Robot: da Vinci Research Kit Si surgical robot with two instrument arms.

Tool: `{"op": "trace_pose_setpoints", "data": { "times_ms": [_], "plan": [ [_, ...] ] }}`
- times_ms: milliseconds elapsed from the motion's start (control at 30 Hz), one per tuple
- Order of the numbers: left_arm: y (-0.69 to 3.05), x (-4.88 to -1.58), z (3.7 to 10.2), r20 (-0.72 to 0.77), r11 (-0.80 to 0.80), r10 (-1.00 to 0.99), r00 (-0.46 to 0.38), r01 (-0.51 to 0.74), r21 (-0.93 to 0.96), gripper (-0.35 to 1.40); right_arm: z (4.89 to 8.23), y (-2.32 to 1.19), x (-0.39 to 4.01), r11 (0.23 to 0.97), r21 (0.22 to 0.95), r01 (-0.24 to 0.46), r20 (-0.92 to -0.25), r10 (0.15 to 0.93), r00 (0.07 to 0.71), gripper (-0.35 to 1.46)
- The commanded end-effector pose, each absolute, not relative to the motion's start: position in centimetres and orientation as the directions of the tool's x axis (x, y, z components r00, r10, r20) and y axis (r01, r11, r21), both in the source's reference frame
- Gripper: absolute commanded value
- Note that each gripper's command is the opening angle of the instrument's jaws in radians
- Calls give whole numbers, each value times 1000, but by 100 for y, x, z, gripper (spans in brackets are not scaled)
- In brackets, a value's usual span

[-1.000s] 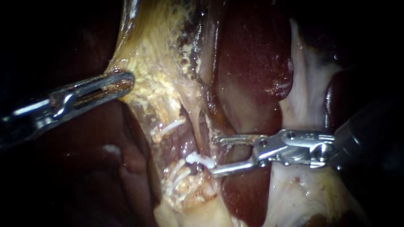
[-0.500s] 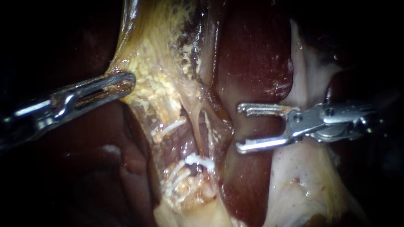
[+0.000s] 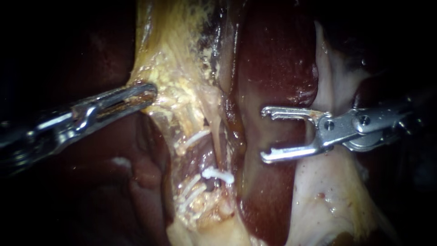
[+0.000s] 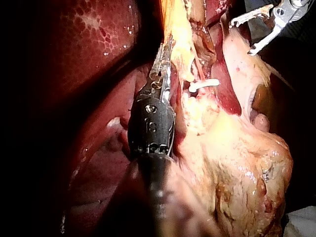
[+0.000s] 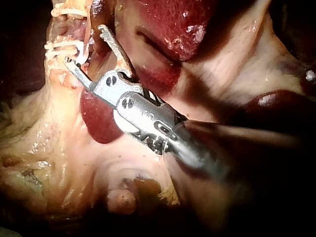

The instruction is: Going back first clip right tube

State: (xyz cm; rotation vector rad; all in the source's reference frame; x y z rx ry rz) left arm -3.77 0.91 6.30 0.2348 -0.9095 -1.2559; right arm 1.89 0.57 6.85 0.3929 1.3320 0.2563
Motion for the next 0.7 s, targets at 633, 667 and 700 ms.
{"op": "trace_pose_setpoints", "data": {
  "times_ms": [633, 667, 700],
  "plan": [
    [92, -401, 647, 449, 343, -893, 39, 706, 620, -35, 682, 57, 190, 906, 421, 43, -889, 402, 219, 60],
    [92, -401, 647, 449, 343, -893, 39, 706, 620, -35, 682, 57, 190, 906, 421, 43, -889, 402, 219, 60],
    [92, -401, 647, 449, 343, -893, 39, 706, 620, -35, 682, 57, 190, 906, 421, 43, -889, 402, 219, 60]
  ]
}}
